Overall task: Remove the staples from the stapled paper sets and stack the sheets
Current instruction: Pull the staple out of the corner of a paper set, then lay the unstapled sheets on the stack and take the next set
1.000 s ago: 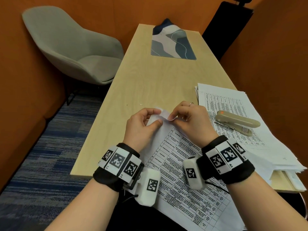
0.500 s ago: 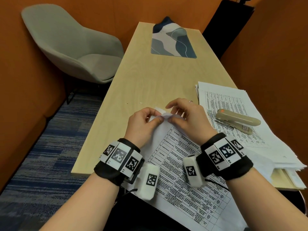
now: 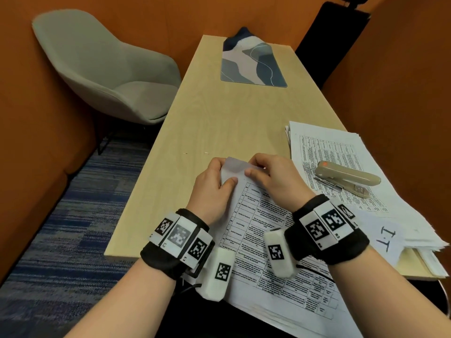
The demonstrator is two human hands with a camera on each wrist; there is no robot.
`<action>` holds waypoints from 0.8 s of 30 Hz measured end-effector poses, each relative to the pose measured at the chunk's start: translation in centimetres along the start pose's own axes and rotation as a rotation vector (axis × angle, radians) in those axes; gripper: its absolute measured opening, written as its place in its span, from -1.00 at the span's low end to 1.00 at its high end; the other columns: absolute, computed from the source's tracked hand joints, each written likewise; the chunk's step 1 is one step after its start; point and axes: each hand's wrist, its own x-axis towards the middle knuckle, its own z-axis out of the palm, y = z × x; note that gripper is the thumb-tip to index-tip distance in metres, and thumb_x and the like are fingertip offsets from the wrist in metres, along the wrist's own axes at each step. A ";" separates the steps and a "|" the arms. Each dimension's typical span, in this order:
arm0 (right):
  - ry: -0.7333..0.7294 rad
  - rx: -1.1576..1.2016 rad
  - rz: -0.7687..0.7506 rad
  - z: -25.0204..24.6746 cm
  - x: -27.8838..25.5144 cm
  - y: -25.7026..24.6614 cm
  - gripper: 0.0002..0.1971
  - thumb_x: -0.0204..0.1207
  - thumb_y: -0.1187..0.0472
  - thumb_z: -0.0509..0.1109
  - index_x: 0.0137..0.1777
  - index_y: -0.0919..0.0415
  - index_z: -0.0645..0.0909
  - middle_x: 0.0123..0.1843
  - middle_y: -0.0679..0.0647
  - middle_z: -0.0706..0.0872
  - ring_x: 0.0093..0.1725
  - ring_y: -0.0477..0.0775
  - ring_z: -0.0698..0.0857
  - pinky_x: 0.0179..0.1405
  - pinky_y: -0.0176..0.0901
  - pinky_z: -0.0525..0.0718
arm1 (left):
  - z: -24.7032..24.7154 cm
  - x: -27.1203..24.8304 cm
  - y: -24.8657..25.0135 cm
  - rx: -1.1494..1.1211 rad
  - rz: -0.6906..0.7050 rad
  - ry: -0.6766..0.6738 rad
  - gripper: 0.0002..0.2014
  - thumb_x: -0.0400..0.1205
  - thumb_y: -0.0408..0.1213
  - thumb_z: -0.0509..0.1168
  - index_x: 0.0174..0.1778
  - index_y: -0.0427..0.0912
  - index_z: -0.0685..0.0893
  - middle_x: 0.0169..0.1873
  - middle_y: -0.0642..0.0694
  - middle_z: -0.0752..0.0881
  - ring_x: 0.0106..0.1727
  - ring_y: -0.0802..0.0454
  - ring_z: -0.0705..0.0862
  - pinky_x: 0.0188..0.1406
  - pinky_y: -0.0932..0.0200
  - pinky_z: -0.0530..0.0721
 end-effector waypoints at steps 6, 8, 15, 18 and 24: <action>-0.046 -0.044 0.118 -0.8 -0.6 0.6 -0.59 0.34 0.07 0.57 0.13 0.04 0.51 -0.31 -0.07 0.58 -0.29 -0.04 0.55 -0.29 -0.16 0.45 | 0.1 -0.2 -0.4 -0.124 0.036 0.101 -0.62 0.56 -0.47 0.30 0.08 0.12 0.42 -0.16 0.01 0.68 -0.11 0.03 0.69 -0.03 0.07 0.66; -0.181 -0.099 0.176 -1.9 -0.7 0.8 -0.64 0.27 0.06 0.63 -0.03 0.15 0.61 -0.37 -0.12 0.60 -0.37 -0.08 0.58 -0.38 -0.21 0.46 | 0.0 0.0 -0.3 -0.146 0.083 0.133 -0.57 0.54 -0.51 0.32 0.03 0.18 0.43 -0.33 0.13 0.63 -0.29 0.16 0.63 -0.14 0.13 0.62; 0.089 0.324 0.140 -8.8 0.3 0.7 -0.88 0.24 0.27 0.62 -0.27 0.15 0.73 -0.43 -0.12 0.78 -0.43 -0.19 0.74 -0.40 -0.33 0.66 | -2.2 1.9 0.4 -0.084 -0.012 0.479 -0.20 0.39 -0.18 0.54 0.50 -0.05 0.26 0.38 -0.03 0.46 0.43 0.02 0.38 0.45 0.02 0.31; 0.271 0.614 0.055 -12.0 0.6 -0.1 -0.83 0.23 0.34 0.54 -0.16 0.25 0.71 -0.25 -0.06 0.82 -0.26 -0.07 0.81 -0.32 -0.30 0.74 | -2.9 3.3 1.5 -0.338 -0.107 0.366 0.01 0.33 -0.04 0.55 0.59 -0.10 0.10 0.54 -0.12 0.29 0.56 -0.05 0.25 0.55 -0.10 0.25; 0.487 0.897 -0.036 -13.2 1.5 -2.3 -0.81 0.18 0.23 0.50 -0.18 0.22 0.66 -0.30 -0.06 0.82 -0.22 -0.10 0.80 -0.27 -0.31 0.71 | -3.8 6.3 6.3 -0.421 0.215 0.195 -0.71 0.65 -0.39 0.21 0.31 -0.26 0.47 0.06 0.08 0.67 -0.04 0.46 0.67 -0.01 0.50 0.61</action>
